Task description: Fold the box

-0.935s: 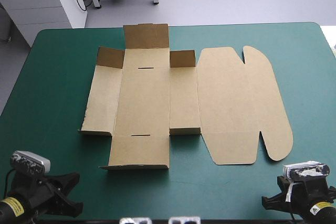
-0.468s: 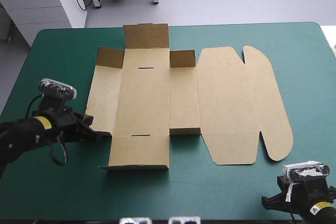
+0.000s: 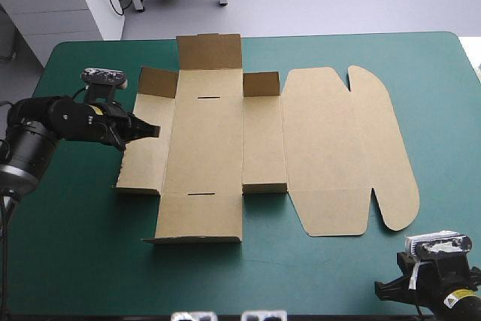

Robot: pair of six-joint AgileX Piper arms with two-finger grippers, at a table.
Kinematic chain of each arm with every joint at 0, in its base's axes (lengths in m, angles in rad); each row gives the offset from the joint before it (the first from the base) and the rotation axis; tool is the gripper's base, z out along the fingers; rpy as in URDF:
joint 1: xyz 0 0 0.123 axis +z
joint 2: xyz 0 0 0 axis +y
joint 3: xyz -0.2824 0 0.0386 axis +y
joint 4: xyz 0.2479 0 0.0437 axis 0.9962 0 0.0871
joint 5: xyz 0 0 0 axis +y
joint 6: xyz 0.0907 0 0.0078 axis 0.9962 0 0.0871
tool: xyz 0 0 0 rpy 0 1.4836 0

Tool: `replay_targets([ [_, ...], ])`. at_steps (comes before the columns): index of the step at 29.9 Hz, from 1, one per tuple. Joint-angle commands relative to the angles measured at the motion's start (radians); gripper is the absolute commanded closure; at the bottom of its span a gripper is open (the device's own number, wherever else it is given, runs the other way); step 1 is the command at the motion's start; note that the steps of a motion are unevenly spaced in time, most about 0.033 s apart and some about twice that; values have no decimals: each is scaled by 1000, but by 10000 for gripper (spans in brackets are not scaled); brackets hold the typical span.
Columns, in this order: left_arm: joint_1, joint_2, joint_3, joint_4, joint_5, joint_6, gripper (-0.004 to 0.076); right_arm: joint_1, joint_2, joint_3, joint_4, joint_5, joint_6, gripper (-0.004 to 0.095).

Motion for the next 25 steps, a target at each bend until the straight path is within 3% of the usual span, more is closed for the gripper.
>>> replay_targets([
  [1, 151, 15, -42, -207, -24, 128, 731, 3, 11, -24, 13, -56, -6, 928],
  [6, 381, 86, -42, -520, 71, 335, 731, 3, 11, -24, 11, -56, -6, 928],
  [11, 533, 173, -42, -582, 130, 397, 732, 3, 11, -24, 11, -56, -6, 928],
  [21, 570, 269, -42, -575, 130, 449, 729, 3, 11, -24, 11, -56, -6, 928],
  [25, 570, 287, -42, -565, 162, 453, 641, 3, 11, -24, 11, -56, -6, 928],
])
